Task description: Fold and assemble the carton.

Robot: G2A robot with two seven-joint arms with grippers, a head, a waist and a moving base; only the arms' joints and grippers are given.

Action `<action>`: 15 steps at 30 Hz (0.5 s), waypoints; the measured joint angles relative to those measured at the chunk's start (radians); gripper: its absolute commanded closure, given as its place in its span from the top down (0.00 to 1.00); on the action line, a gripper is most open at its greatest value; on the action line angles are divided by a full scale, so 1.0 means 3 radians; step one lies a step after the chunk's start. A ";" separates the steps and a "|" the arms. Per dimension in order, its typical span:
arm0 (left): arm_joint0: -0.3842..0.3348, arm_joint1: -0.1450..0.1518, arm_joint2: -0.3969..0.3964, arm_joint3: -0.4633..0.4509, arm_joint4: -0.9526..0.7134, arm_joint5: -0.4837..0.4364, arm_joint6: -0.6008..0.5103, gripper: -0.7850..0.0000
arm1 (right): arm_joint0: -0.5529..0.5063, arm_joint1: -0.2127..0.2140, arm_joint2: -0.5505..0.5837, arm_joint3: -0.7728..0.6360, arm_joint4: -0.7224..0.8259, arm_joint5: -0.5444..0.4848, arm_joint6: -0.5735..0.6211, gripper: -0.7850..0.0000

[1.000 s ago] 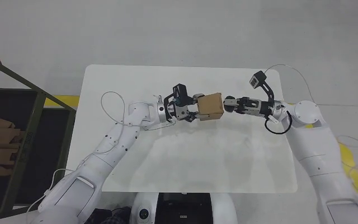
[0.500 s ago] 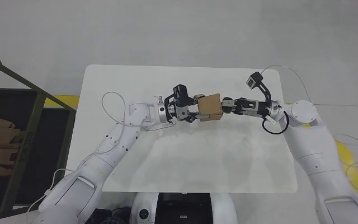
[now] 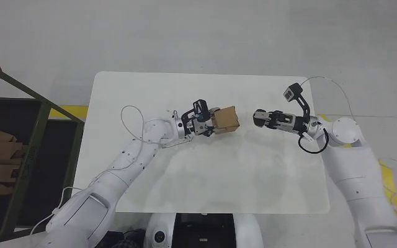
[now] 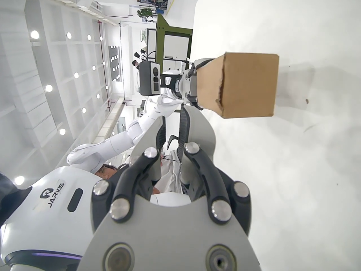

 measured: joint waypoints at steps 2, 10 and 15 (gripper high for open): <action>-0.0008 -0.0014 0.0032 0.0059 0.0027 0.0037 0.0024 0.59 | -0.0017 -0.0002 -0.0019 -0.0013 -0.0018 -0.0008 -0.0002 0.14; -0.0076 -0.0039 0.0059 0.0208 -0.0062 -0.0129 0.0022 1.00 | -0.0036 -0.0010 -0.0048 0.0009 0.0002 -0.0048 -0.0039 0.20; -0.0090 -0.0021 -0.0005 0.0205 -0.0203 -0.0387 0.0062 1.00 | -0.0035 -0.0015 -0.0061 0.0053 0.0017 -0.0074 -0.0070 0.20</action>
